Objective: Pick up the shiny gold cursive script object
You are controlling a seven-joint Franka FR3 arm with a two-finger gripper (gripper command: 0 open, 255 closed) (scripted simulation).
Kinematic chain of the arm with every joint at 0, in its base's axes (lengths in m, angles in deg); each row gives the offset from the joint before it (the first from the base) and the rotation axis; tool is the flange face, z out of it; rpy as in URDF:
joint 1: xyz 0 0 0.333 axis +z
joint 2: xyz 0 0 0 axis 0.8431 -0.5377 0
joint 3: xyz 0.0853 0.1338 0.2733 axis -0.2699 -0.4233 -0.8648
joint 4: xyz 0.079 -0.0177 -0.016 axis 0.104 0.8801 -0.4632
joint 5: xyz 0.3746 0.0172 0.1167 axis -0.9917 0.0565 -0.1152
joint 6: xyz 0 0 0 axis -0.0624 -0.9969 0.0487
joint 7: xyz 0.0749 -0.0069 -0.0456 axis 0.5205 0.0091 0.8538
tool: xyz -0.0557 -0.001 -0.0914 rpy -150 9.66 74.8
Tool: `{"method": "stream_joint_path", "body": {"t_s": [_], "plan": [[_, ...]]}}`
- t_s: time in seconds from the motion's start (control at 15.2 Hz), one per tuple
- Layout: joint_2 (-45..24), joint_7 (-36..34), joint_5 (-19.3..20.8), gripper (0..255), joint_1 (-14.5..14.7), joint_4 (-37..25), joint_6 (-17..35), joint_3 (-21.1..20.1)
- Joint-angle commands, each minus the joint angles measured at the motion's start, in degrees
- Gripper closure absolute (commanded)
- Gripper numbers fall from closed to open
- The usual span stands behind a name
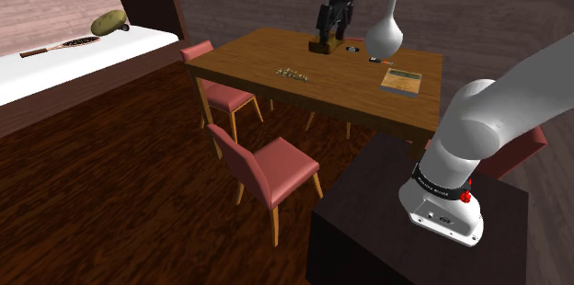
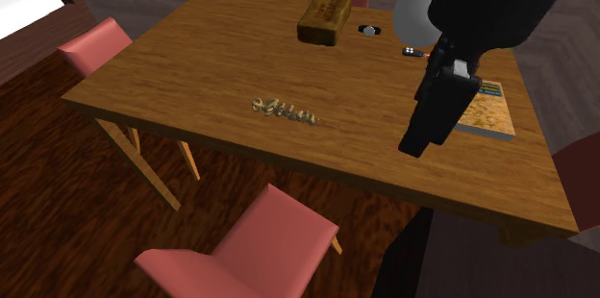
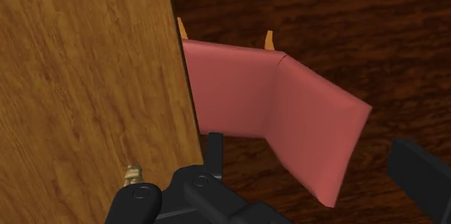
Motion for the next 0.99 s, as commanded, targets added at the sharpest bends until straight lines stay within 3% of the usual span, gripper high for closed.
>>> {"method": "stream_joint_path", "body": {"t_s": [0.0,0.92], "plan": [[-3.6,0.7,0.5,0,-0.4,-0.6,2.9,0.6],[-31.5,4.2,1.5,0,-2.4,-13.4,17.1,4.0]]}}
